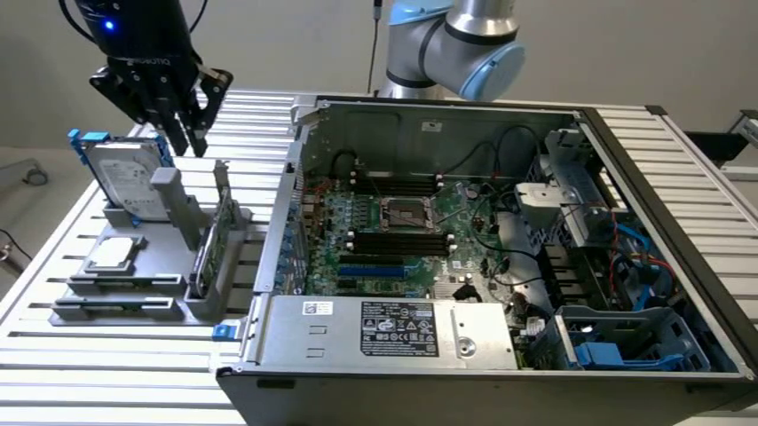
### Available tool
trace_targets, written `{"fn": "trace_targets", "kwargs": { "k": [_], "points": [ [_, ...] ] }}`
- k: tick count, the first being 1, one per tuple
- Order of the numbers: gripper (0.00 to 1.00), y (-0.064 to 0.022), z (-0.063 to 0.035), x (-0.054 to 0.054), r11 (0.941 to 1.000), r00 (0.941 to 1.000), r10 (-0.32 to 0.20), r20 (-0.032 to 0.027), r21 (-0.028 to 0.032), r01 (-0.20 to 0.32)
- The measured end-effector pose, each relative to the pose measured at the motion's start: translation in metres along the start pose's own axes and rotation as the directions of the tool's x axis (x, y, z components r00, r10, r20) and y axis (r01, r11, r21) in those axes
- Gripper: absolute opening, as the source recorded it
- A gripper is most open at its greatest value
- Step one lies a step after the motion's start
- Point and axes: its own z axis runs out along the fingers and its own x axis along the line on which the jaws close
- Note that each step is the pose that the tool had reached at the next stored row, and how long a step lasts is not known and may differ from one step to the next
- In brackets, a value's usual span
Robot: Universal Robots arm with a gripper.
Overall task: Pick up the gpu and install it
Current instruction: 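Pick up the gpu and move the gpu toward the slot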
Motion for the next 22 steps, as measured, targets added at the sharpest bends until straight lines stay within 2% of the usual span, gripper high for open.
{"fn": "trace_targets", "kwargs": {
  "k": [1,2,3,10,22],
  "points": [
    [0.3,0.0,0.0,0.0,1.0,1.0,0.0,0.0,0.0,0.0],
    [0.3,-0.0001,0.0001,0.0,1.0,1.0,0.0,0.0,0.0,0.0],
    [0.36,-0.0004,0.0015,0.001,1.0,1.0,0.0,0.0007,-0.0002,0.0],
    [0.36,-0.0112,0.0139,0.001,1.0,1.0,-0.002,0.0006,0.0,0.002],
    [0.36,-0.0223,0.0354,0.001,0.9999,0.9999,-0.015,0.0003,-0.0002,0.015]
  ]
}}
